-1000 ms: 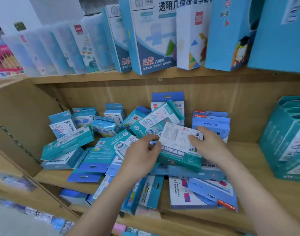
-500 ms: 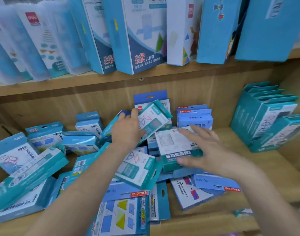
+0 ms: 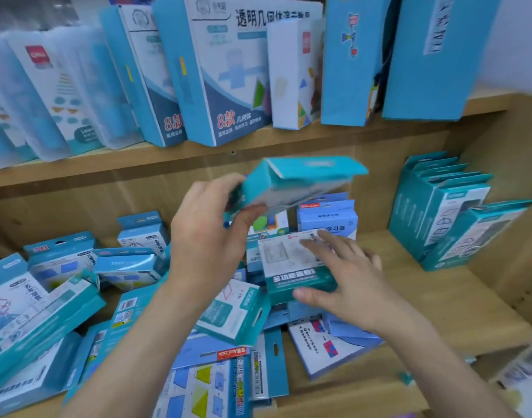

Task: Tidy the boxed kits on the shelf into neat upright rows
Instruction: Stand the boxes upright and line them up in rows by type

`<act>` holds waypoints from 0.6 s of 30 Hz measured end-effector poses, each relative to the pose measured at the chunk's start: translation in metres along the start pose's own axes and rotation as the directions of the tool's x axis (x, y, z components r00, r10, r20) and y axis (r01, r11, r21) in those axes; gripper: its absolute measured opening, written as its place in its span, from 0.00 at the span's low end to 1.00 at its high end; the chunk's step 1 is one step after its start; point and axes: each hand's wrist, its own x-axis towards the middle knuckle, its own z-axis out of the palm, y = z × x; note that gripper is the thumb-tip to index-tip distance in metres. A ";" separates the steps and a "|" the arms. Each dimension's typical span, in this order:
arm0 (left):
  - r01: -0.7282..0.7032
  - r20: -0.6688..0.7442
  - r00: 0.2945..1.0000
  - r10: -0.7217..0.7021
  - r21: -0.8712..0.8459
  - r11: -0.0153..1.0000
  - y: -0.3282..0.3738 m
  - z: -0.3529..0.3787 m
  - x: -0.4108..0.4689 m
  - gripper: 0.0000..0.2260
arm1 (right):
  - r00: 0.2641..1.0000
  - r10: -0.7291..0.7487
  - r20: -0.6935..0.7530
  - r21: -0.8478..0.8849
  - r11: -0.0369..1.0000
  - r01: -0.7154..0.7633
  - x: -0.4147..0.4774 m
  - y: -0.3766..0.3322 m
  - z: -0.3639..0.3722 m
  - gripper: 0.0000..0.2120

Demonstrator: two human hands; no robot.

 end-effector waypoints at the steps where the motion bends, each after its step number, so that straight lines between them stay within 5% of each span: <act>1: 0.081 -0.009 0.997 -0.082 -0.116 0.990 0.017 -0.004 0.004 0.12 | 0.998 0.023 -0.066 0.124 0.992 -0.015 -0.005 -0.001 -0.006 0.46; 4: 0.208 0.046 0.978 -0.206 -0.379 0.902 0.067 -0.004 0.013 0.12 | 0.935 0.151 -0.322 0.523 0.852 0.043 -0.025 0.012 -0.036 0.35; 7: 0.261 0.184 0.963 -0.194 -0.491 0.831 0.110 0.021 0.012 0.13 | 0.843 0.213 -0.495 0.514 0.854 0.086 -0.052 0.030 -0.065 0.35; 11: 0.260 0.380 0.915 -0.134 -0.302 0.917 0.150 0.091 -0.008 0.14 | 0.761 0.328 -0.560 0.316 0.933 -0.170 -0.077 0.064 -0.064 0.48; 16: 0.166 0.638 0.767 -0.075 -0.085 0.982 0.176 0.181 -0.042 0.14 | 0.688 0.559 -0.462 0.409 0.823 -0.393 -0.092 0.131 -0.036 0.52; 18: 0.268 0.737 0.665 -0.119 -0.087 0.959 0.179 0.208 -0.047 0.14 | 0.652 0.641 -0.404 0.454 0.760 -0.466 -0.092 0.159 -0.023 0.50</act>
